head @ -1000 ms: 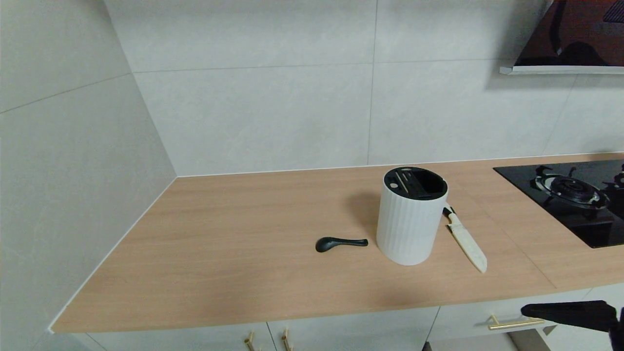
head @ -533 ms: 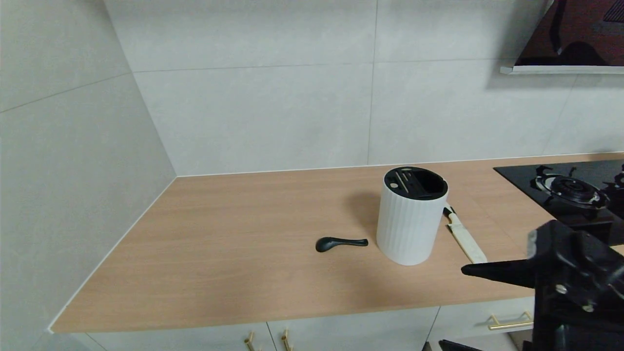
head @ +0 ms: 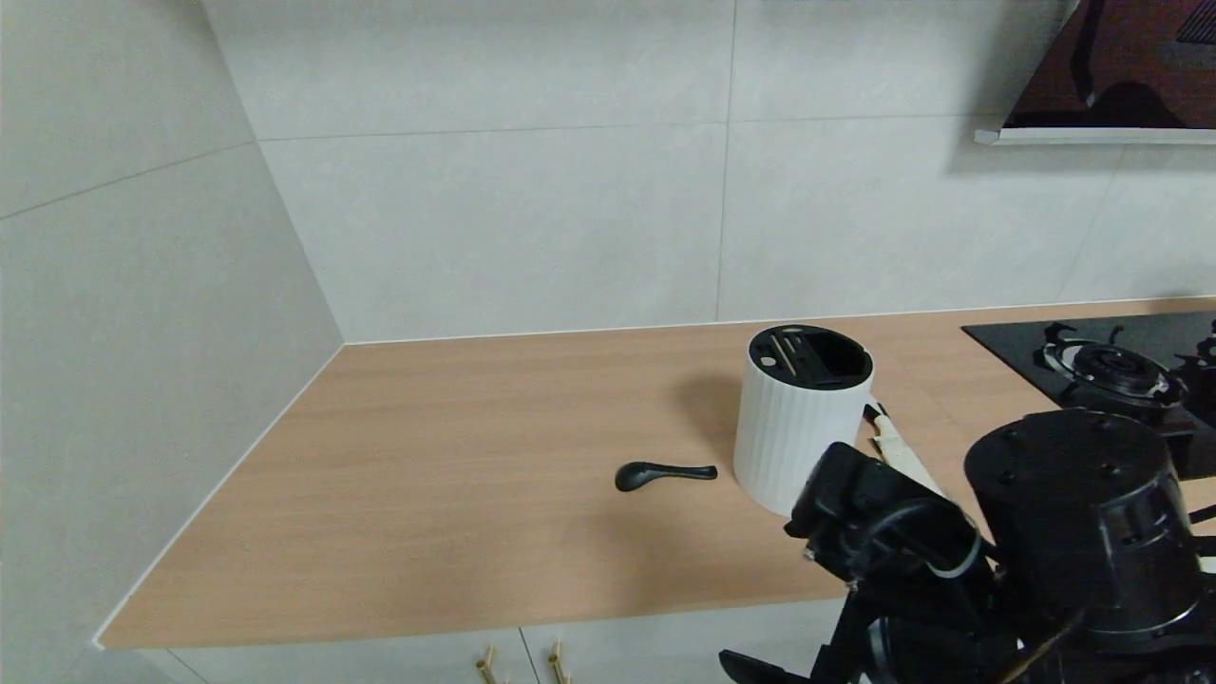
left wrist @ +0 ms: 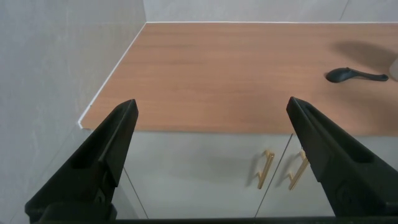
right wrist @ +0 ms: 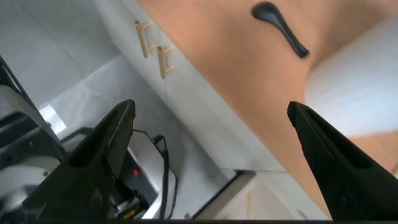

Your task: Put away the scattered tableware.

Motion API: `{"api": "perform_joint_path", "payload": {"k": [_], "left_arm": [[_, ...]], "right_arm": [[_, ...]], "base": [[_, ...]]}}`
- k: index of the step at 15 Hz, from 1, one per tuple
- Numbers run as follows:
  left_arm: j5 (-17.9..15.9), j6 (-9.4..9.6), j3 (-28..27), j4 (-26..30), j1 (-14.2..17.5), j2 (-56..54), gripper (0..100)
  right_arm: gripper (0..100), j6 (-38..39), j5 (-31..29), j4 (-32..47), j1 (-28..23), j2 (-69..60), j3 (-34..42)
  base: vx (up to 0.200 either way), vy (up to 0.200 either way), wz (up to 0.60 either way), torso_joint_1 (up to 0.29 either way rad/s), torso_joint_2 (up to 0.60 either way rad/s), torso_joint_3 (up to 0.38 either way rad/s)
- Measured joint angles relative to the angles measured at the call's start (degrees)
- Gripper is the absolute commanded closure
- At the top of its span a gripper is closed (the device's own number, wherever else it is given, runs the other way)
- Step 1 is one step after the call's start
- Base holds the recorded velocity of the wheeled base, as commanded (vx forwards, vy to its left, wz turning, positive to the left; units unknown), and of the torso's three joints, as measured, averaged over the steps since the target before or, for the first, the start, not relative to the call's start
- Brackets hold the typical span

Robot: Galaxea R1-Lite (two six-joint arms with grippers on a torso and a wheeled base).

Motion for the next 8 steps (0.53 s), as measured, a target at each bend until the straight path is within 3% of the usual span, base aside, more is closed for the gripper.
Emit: {"api": "perform_joint_path", "payload": {"k": [8], "left_arm": [[0.1, -0.60, 0.0, 0.0, 0.0, 0.0, 0]], "right_arm": [[0, 0.2, -1.0, -0.6, 1.7, 6.0, -2.6]], "base": [[0.000, 0.000, 0.00, 0.000, 0.00, 0.000]]}}
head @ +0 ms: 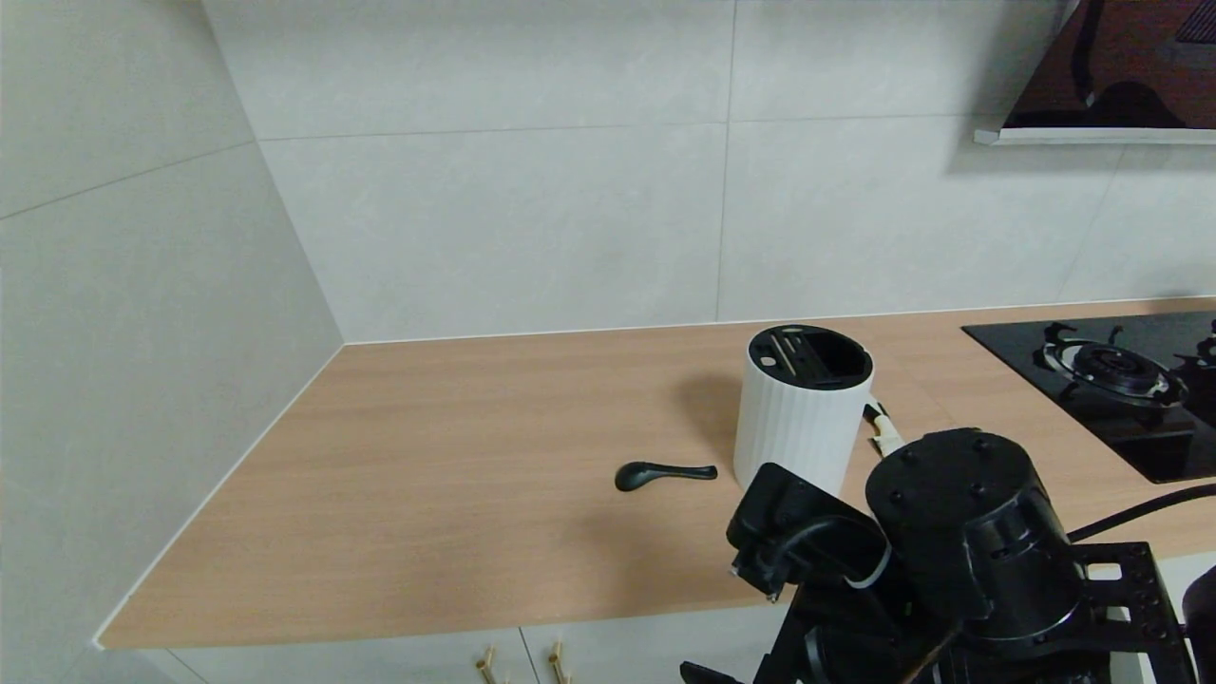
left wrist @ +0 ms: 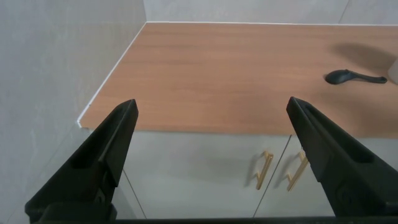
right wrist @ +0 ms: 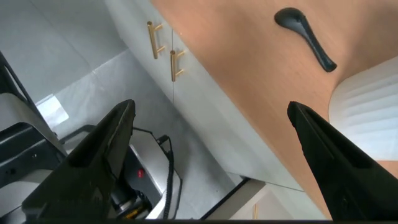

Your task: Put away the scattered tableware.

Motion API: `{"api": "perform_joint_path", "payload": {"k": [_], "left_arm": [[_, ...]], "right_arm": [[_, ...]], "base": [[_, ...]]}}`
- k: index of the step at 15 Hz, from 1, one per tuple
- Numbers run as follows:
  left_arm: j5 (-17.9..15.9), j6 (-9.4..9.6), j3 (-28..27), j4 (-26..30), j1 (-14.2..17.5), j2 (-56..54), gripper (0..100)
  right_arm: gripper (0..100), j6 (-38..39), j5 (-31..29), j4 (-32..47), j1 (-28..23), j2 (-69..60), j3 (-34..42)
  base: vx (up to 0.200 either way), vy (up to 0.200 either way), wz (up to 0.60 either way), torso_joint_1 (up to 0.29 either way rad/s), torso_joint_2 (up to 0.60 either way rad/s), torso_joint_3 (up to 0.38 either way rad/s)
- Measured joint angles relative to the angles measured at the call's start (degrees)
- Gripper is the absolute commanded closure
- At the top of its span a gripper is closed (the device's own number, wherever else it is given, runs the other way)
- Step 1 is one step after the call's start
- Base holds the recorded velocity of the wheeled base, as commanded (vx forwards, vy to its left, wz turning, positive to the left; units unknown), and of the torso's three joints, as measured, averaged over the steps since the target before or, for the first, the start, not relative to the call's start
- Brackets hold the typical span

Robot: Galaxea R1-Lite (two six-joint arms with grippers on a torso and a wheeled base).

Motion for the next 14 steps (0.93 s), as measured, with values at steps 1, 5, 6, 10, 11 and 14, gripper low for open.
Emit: {"api": "perform_joint_path", "payload": {"k": [1, 5, 6, 10, 11, 14], "left_arm": [[0.0, 0.00, 0.0, 0.0, 0.0, 0.0, 0], [0.0, 0.09, 0.0, 0.0, 0.0, 0.0, 0], [-0.4, 0.72, 0.0, 0.0, 0.0, 0.0, 0], [-1.0, 0.79, 0.0, -0.2, 0.0, 0.0, 0], [-1.1, 0.79, 0.0, -0.2, 0.0, 0.0, 0], [-1.3, 0.82, 0.0, -0.2, 0.0, 0.0, 0]], "right_arm": [[0, 0.0, 0.0, -0.1, 0.0, 0.5, 0.0], [0, -0.1, -0.1, -1.9, -0.2, 4.4, -1.5], [0, -0.1, -0.2, -1.9, -0.5, 5.6, -2.8], [0, -0.2, 0.6, -0.7, -3.7, 13.1, -11.4], [0, -0.3, 1.0, -0.6, -4.0, 14.9, -12.6], [0, -0.5, 1.5, -0.4, -4.5, 20.6, -17.0]], "base": [[0.000, 0.000, 0.00, 0.000, 0.00, 0.000], [0.000, 0.000, 0.00, 0.000, 0.00, 0.000], [0.000, 0.000, 0.00, 0.000, 0.00, 0.000], [0.000, 0.000, 0.00, 0.000, 0.00, 0.000], [0.000, 0.000, 0.00, 0.000, 0.00, 0.000], [0.000, 0.000, 0.00, 0.000, 0.00, 0.000]]}}
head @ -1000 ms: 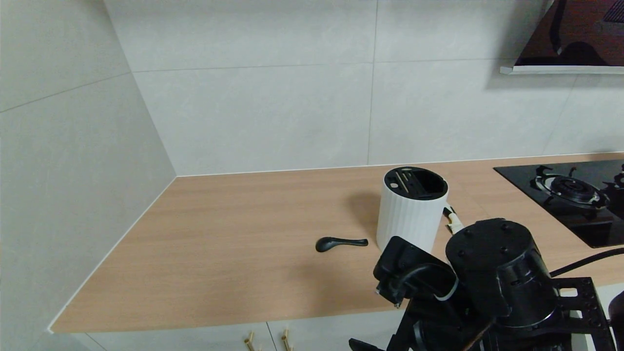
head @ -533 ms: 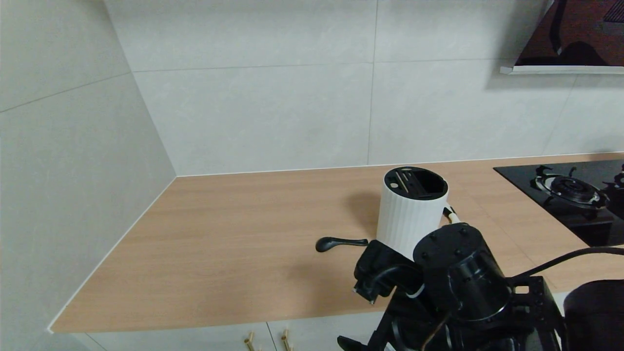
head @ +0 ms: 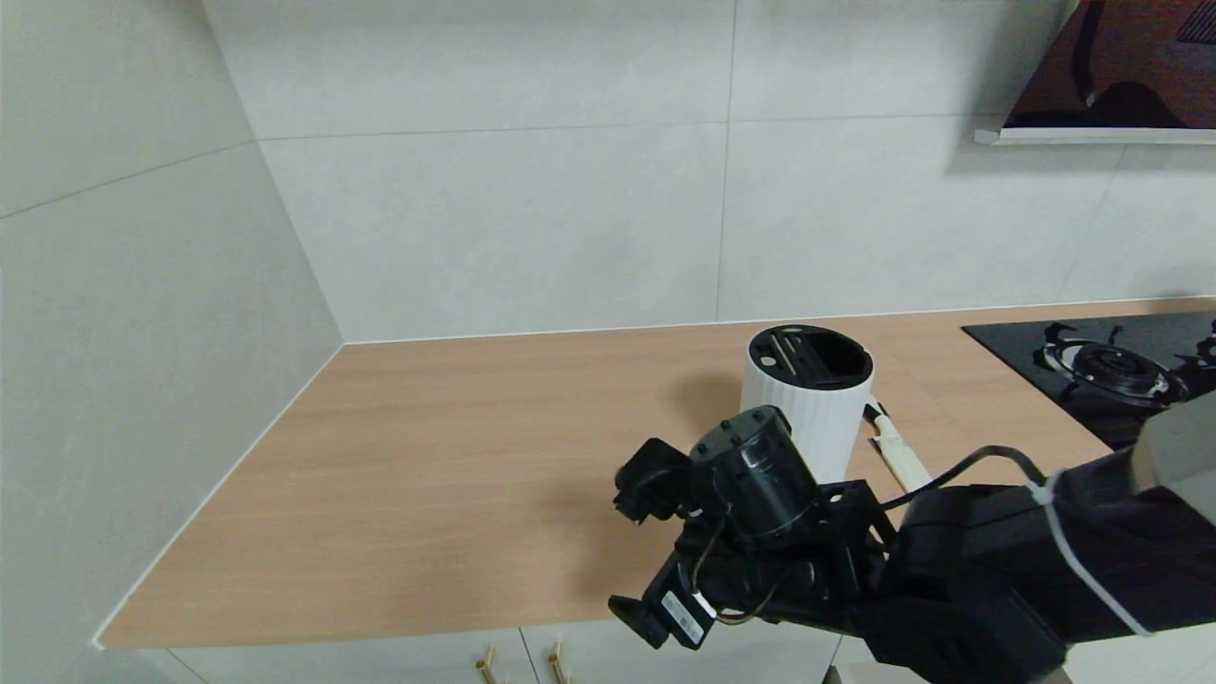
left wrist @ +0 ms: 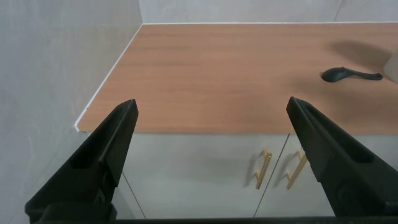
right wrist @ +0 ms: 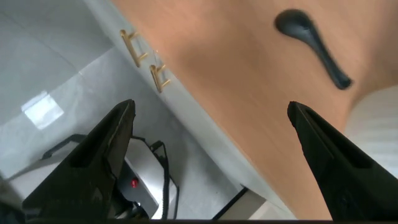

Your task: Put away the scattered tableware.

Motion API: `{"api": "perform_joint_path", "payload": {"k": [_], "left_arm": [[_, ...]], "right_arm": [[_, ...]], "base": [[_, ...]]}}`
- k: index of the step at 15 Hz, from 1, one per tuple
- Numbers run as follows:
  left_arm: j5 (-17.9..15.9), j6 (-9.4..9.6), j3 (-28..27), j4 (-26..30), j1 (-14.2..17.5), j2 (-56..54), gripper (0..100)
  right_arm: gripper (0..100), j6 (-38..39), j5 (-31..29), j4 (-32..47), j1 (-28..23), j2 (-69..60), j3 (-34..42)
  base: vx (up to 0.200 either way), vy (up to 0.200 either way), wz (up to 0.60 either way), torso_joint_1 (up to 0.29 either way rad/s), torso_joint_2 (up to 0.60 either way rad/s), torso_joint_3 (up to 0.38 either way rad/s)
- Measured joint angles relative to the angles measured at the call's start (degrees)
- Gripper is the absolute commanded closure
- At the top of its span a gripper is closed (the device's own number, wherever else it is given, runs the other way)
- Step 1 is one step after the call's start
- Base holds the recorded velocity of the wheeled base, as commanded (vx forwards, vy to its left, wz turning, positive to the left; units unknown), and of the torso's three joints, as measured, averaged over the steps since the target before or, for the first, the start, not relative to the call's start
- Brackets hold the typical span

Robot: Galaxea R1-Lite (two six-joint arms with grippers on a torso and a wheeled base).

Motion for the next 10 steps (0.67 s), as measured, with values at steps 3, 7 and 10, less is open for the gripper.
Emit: {"api": "perform_joint_path", "payload": {"k": [3, 7, 10], "left_arm": [[0.0, -0.02, 0.0, 0.0, 0.0, 0.0, 0], [0.0, 0.00, 0.0, 0.1, 0.0, 0.0, 0], [-0.1, -0.02, 0.0, 0.0, 0.0, 0.0, 0]], "right_arm": [[0, -0.1, 0.0, -0.1, -1.6, 4.9, -5.5], [0, -0.2, -0.6, -0.6, -5.0, 8.8, -8.5], [0, -0.2, -0.6, -1.6, -6.0, 10.8, -9.4]], "base": [[0.000, 0.000, 0.00, 0.000, 0.00, 0.000], [0.000, 0.000, 0.00, 0.000, 0.00, 0.000], [0.000, 0.000, 0.00, 0.000, 0.00, 0.000]]}}
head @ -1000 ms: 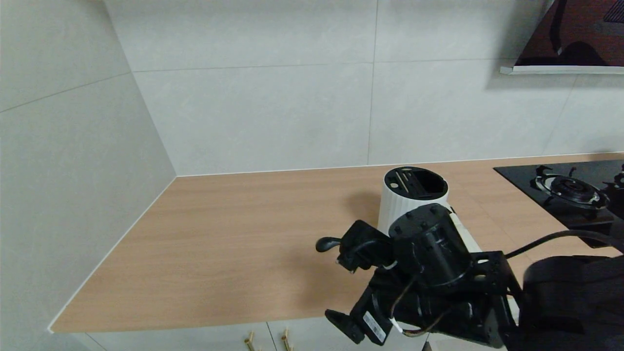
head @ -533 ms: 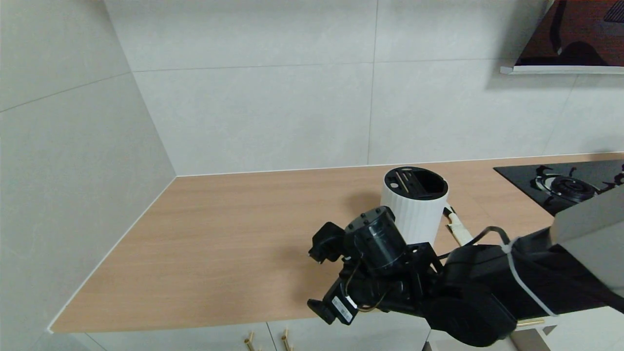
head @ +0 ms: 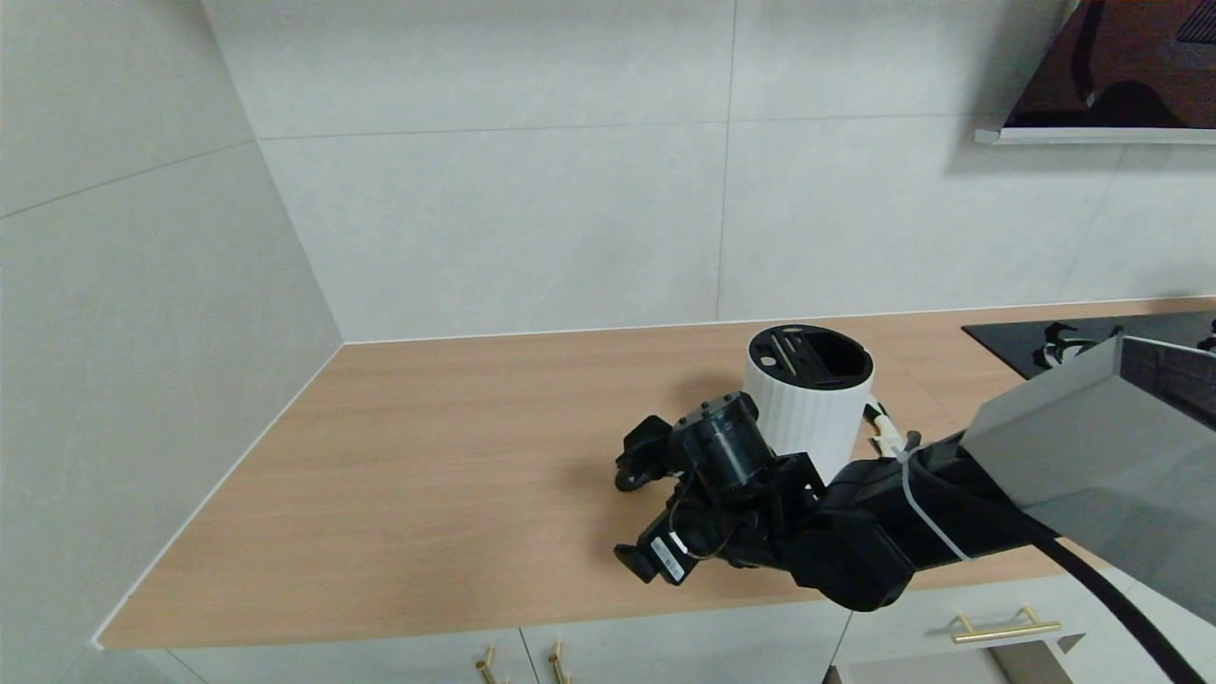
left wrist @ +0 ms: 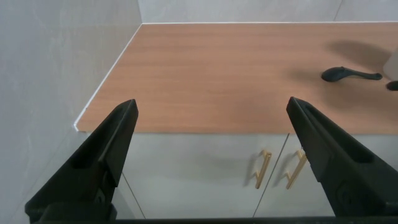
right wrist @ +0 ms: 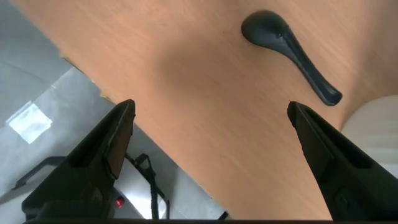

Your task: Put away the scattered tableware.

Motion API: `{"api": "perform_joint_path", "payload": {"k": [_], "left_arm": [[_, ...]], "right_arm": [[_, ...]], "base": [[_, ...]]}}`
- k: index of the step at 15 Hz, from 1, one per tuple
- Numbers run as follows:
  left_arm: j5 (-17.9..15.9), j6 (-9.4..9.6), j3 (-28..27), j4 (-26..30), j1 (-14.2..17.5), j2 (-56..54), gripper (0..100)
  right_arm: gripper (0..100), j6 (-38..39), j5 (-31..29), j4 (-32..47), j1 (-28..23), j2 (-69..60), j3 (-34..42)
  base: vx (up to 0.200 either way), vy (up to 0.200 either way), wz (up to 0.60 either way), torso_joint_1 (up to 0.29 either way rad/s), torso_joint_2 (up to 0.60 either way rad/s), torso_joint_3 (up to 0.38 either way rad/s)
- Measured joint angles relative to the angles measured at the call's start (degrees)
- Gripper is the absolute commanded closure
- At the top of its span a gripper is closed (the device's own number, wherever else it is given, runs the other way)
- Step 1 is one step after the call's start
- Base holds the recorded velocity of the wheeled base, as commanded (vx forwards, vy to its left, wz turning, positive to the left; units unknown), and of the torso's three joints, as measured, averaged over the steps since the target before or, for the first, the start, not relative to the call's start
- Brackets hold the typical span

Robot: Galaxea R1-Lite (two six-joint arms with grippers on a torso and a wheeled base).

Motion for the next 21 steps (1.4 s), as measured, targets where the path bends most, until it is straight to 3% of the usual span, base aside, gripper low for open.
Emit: {"api": "perform_joint_path", "payload": {"k": [11, 21], "left_arm": [[-0.5, 0.38, 0.0, 0.0, 0.0, 0.0, 0], [-0.6, 0.43, 0.0, 0.1, 0.0, 0.0, 0]], "right_arm": [[0, -0.3, -4.3, -2.0, -3.9, 9.4, -9.1], [0, -3.9, 0.9, -6.7, -7.8, 15.8, -15.0]], "base": [[0.000, 0.000, 0.00, 0.000, 0.00, 0.000], [0.000, 0.000, 0.00, 0.000, 0.00, 0.000]]}}
